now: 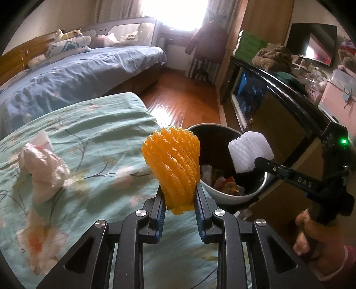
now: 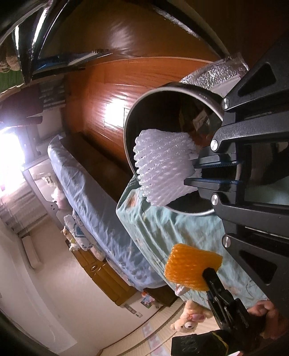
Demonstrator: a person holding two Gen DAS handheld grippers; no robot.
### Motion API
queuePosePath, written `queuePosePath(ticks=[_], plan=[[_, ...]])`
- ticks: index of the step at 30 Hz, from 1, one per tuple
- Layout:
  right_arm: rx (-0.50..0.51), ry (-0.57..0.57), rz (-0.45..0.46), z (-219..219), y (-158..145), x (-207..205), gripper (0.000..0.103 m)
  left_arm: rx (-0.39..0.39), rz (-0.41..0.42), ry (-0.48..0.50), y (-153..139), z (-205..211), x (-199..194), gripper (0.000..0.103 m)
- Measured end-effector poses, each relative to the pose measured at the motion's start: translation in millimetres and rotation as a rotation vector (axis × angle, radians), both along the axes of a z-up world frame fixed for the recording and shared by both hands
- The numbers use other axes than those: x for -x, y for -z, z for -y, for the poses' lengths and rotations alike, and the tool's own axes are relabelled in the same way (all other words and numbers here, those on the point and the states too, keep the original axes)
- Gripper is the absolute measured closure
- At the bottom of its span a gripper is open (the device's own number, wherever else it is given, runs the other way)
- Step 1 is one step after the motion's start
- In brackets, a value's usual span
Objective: Collect trash
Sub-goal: 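Carry the orange and white foam nets over the black bin with both tools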
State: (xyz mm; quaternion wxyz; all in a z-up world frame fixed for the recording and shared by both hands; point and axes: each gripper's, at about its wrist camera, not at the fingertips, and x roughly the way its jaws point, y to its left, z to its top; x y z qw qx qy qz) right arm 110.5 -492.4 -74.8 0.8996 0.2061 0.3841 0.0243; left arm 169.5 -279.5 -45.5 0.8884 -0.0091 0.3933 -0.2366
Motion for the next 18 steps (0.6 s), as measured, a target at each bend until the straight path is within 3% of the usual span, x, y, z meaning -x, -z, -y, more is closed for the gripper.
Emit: queuePosePath(ticks=[18], plan=[[0.021, 0.031, -0.019, 23, 3, -6, 0.095, -0.032, 0.002, 0.060, 4, 46, -27, 0.080]])
